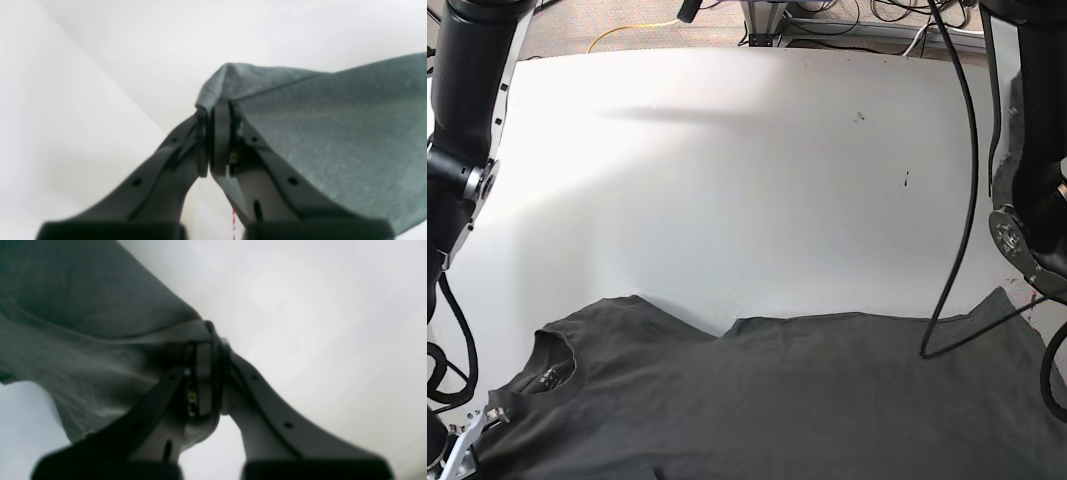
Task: Fold the T-shirt properly
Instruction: 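Drag the held T-shirt edge away from the robot with both grippers, then lay the T-shirt flat and open both grippers to release it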
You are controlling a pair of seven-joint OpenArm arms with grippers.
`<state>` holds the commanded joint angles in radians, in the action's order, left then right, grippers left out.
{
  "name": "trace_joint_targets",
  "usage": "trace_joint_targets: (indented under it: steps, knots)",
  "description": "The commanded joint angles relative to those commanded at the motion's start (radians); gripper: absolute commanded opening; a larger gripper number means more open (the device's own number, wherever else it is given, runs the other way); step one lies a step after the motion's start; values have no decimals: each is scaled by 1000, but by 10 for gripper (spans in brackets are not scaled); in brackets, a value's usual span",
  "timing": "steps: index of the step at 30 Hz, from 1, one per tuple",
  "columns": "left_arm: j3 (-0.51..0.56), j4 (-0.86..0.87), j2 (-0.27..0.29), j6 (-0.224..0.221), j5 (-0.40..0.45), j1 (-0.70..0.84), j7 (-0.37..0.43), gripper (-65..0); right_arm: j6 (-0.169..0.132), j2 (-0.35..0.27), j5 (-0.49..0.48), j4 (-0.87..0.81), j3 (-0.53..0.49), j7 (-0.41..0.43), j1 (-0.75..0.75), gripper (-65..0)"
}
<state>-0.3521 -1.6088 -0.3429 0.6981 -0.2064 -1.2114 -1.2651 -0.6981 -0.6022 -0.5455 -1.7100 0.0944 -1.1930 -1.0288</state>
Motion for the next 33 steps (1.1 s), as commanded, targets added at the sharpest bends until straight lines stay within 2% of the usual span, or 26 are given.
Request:
trace_joint_targets:
  steps: [2,6,15,19,25,33]
  knots:
    - [28,-5,0,0,0,2,2,-650,0,0,0,-5,-8,-2,5,-650]
    - [40,-80,0,0,-2,94,2,-650,0,2,0,-11,21,-2,109,-650]
    - [38,-316,6,0,-3,442,-2,-650,0,44,0,-147,152,-2,422,-650]
    - [26,-348,8,0,-21,608,2,-650,0,91,0,-189,209,-2,552,-650]
    - [-101,-382,8,0,-146,862,2,-650,0,146,0,-247,290,-2,756,-650]
    - [-213,-387,8,0,-227,1169,21,-650,0,227,0,-256,376,-2,980,-650]
